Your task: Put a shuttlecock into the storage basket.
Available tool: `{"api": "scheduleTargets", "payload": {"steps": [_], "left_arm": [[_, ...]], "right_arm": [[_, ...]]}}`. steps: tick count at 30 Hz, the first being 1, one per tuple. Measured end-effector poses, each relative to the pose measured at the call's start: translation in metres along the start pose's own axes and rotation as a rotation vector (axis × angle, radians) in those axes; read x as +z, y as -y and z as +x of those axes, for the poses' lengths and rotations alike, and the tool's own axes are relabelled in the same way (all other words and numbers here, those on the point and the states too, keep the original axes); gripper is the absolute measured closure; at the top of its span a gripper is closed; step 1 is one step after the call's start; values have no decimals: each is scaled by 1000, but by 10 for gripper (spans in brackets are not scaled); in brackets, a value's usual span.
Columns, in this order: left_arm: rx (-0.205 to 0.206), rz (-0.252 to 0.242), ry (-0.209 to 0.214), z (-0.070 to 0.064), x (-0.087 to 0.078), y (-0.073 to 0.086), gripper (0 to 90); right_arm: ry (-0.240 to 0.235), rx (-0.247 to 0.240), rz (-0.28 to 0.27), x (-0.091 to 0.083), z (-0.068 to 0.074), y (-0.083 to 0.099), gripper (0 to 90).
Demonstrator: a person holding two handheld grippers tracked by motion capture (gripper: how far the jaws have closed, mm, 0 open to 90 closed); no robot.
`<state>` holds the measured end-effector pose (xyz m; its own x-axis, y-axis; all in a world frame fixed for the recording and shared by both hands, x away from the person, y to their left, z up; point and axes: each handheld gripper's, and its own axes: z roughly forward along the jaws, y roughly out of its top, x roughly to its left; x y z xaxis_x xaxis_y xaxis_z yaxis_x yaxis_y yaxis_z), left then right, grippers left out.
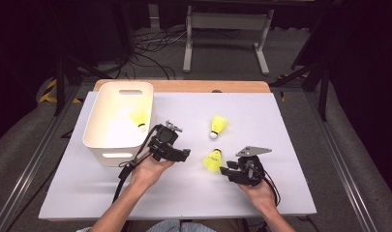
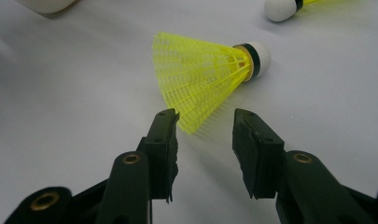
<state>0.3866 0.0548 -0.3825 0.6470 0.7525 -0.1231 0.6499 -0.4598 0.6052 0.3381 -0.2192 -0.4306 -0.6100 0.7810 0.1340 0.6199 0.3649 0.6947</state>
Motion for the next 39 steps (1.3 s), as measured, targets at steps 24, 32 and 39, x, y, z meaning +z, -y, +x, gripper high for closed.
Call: {"api": "scheduleTargets", "payload": {"steps": [24, 32, 39], "left_arm": [[8, 61, -13, -2, 24, 15, 319], [8, 62, -16, -2, 25, 18, 320], [11, 65, -16, -1, 26, 20, 321]], "right_arm": [[32, 37, 49, 18, 2, -7, 778], [52, 64, 48, 19, -1, -8, 847], [55, 108, 50, 22, -6, -9, 891]]}}
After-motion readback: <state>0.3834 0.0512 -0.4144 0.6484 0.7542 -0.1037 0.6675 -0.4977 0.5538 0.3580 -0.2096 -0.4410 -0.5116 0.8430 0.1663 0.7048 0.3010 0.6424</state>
